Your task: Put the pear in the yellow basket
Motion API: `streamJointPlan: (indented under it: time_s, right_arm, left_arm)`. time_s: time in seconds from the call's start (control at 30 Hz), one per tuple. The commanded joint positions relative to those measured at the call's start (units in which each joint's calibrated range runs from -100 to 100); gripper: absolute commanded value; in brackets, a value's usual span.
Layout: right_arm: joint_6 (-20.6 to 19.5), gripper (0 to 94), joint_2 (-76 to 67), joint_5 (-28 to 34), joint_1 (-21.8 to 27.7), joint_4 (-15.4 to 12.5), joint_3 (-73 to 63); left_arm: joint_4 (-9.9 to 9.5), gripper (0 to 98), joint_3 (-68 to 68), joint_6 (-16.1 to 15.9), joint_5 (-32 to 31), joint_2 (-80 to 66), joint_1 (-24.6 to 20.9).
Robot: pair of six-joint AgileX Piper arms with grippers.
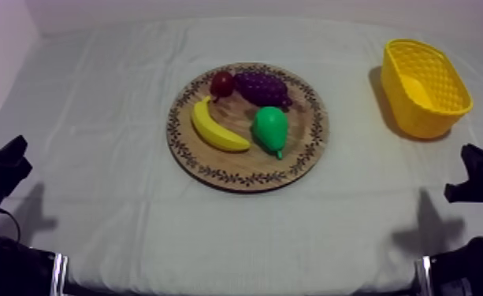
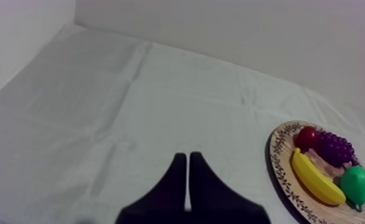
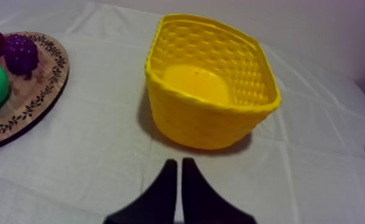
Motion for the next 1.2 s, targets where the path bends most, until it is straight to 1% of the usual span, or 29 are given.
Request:
streamJointPlan:
  time_s: [0.0,0.3,0.57,0.73,0.87,0.93,1.03,1.17]
  right_arm:
    - [-4.1,0.6,0.0,0.0,-1.4,0.0,0.0]
    - [-4.3,0.5,0.0,0.0,-1.5,0.0,0.0]
    - [-5.6,0.4,0.0,-0.2,-1.6,-0.1,0.0]
    - [-6.1,0.3,2.1,-1.1,-1.6,0.3,-1.9]
    - [-6.1,0.3,7.8,-1.0,-1.6,-0.2,-8.3]
    - [-6.0,0.3,11.5,0.1,-1.6,-0.7,-13.1]
    - [-5.6,0.3,17.4,3.2,-1.6,-1.7,-21.8]
    - [-4.8,0.3,25.9,8.5,-0.6,-4.0,-34.1]
  left_arm:
    - [0.01,0.1,0.0,0.0,0.0,0.0,0.0]
    - [0.01,0.1,0.0,0.0,0.0,0.0,0.0]
    - [0.01,0.1,0.0,0.0,0.0,0.0,0.0]
    - [0.01,0.1,0.0,0.0,0.0,0.0,0.0]
    - [0.01,0.1,0.0,0.0,0.0,0.0,0.0]
    - [0.01,0.1,0.0,0.0,0.0,0.0,0.0]
    - [0.01,0.1,0.0,0.0,0.0,0.0,0.0]
    - [0.01,0.1,0.0,0.0,0.0,0.0,0.0]
